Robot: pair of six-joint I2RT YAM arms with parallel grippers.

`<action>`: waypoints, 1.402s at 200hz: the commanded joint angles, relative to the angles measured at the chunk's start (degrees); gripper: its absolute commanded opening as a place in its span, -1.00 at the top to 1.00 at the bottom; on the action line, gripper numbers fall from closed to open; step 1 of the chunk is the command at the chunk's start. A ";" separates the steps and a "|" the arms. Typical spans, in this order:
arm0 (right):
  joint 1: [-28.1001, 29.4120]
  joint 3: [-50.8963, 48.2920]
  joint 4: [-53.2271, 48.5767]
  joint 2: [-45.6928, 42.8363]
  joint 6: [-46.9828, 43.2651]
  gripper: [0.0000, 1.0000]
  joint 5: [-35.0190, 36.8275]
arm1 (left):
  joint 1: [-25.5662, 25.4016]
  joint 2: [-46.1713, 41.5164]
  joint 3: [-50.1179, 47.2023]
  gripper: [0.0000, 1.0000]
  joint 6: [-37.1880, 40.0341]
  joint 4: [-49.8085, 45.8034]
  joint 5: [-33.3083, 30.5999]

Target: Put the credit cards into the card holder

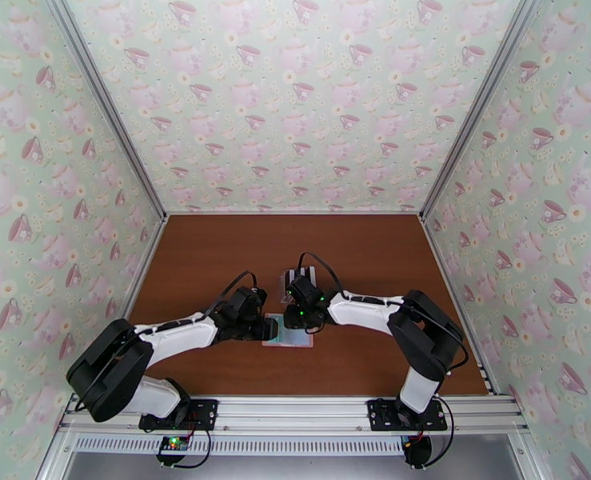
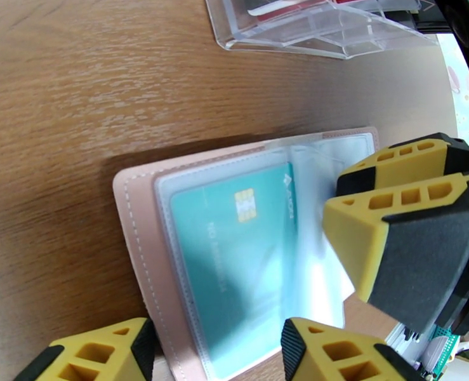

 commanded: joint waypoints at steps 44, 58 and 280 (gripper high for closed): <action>0.30 -2.65 4.23 -0.82 3.36 0.34 -4.35 | -1.80 -3.86 -0.36 -0.19 1.01 -0.21 1.30; 0.12 -2.89 4.60 -0.77 3.64 0.35 -4.65 | -2.14 -3.95 -0.34 -0.19 1.09 0.01 1.34; -2.09 -6.24 11.29 -1.84 8.11 0.34 -10.19 | -4.73 -3.44 -2.54 -0.25 -2.35 4.52 -0.19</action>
